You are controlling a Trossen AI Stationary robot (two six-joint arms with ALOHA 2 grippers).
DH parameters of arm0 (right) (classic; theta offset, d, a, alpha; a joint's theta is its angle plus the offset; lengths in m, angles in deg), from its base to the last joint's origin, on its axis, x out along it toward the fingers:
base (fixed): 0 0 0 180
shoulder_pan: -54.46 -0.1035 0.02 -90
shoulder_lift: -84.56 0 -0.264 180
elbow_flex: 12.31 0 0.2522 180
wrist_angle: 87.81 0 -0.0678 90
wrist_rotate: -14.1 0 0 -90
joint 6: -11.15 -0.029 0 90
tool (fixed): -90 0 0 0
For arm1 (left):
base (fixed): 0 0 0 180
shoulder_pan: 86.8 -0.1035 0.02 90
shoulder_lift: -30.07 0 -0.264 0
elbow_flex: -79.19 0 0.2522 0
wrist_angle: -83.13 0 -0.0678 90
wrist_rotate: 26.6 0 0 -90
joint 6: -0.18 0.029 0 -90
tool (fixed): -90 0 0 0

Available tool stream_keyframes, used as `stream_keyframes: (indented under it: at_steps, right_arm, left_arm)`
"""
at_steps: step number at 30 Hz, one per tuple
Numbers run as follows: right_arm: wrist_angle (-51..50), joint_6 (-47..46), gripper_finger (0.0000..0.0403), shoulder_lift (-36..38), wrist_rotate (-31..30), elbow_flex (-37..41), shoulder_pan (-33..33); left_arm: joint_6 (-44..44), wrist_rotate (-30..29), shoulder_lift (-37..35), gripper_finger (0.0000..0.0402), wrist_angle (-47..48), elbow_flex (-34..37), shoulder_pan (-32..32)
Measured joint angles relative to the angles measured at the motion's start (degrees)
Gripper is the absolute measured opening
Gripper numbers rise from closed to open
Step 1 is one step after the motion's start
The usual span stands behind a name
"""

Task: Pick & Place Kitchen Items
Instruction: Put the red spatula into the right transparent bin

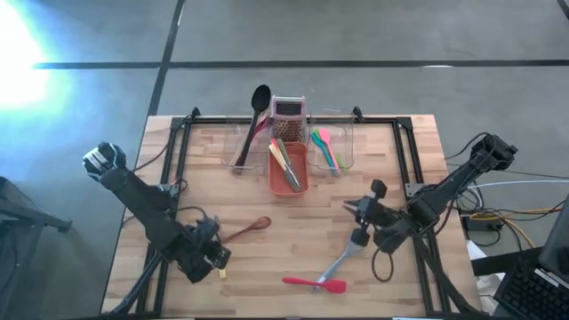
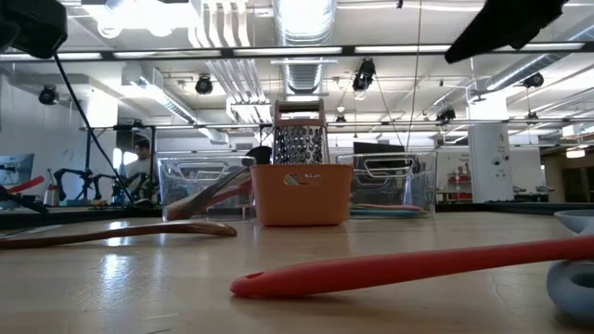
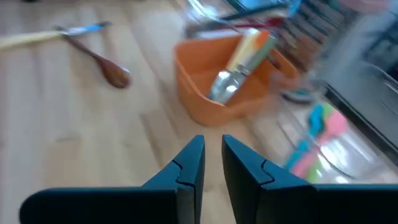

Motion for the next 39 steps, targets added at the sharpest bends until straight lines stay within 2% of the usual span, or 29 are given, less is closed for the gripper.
stream_keyframes:
  at_steps: [5, 11, 16, 19, 22, 25, 27, 32, 35, 36, 39]
  right_arm:
    - [-6.36, -5.26, 0.005, 1.21, -0.51, 0.04, 3.01]
    - [-5.54, -3.29, 0.005, 1.24, 0.7, 0.09, 5.71]
    - [-3.26, -2.07, 0.005, 1.21, 3.31, 0.09, 5.96]
    - [2.05, -0.05, 0.0048, 1.21, 7.22, 0.11, 5.94]
    - [10.19, 4.56, 0.0048, 1.03, 15.65, 0.11, 5.94]
    - [18.72, 7.58, 0.0049, 0.06, 23.7, 0.1, 5.83]
    - [24.77, 8.82, 0.0049, -1.07, 26.88, 0.08, 5.83]
    - [34.26, 9.8, 0.0048, -4.22, 26.55, 0.07, 5.89]
    - [39.08, 7.44, 0.0047, -7.68, 26.68, 0.07, 5.59]
    - [39.78, 6.52, 0.0047, -8.71, 26.72, 0.07, 5.1]
    - [40.7, 5.14, 0.0047, -12.53, 26.69, -1.56, 3.74]
  left_arm:
    - [-1.9, 0.63, 4.71, 0.006, -1.74, -2.23, 0.93]
    - [-0.67, 1.69, 9.79, 0.006, -1.87, -6.51, 2.17]
    - [4.48, 2.41, 11.99, 0.006, -1.96, -8.63, 2.52]
    - [11.02, 1.54, 12.17, 0.006, -1.95, -8.98, 1.8]
    - [17.32, -0.89, 11.62, 0.006, -1.5, -8.86, 0.65]
    - [23.66, -6.28, 10.6, 0.006, -1.46, -8.79, 0.29]
    - [28.11, -12.23, 9.93, 0.006, -1.41, -8.79, 0.31]
    - [37.17, -30.32, 7.54, 0.006, -1.44, -8.79, 0.31]
    - [39.47, -39.86, 5.63, 0.006, -1.4, -8.29, 0.28]
    - [39.83, -41.61, 4.86, 0.006, -1.43, -7.79, 0.15]
    - [40.05, -41.99, 2.02, 0.0056, -1.39, -4.98, -0.21]
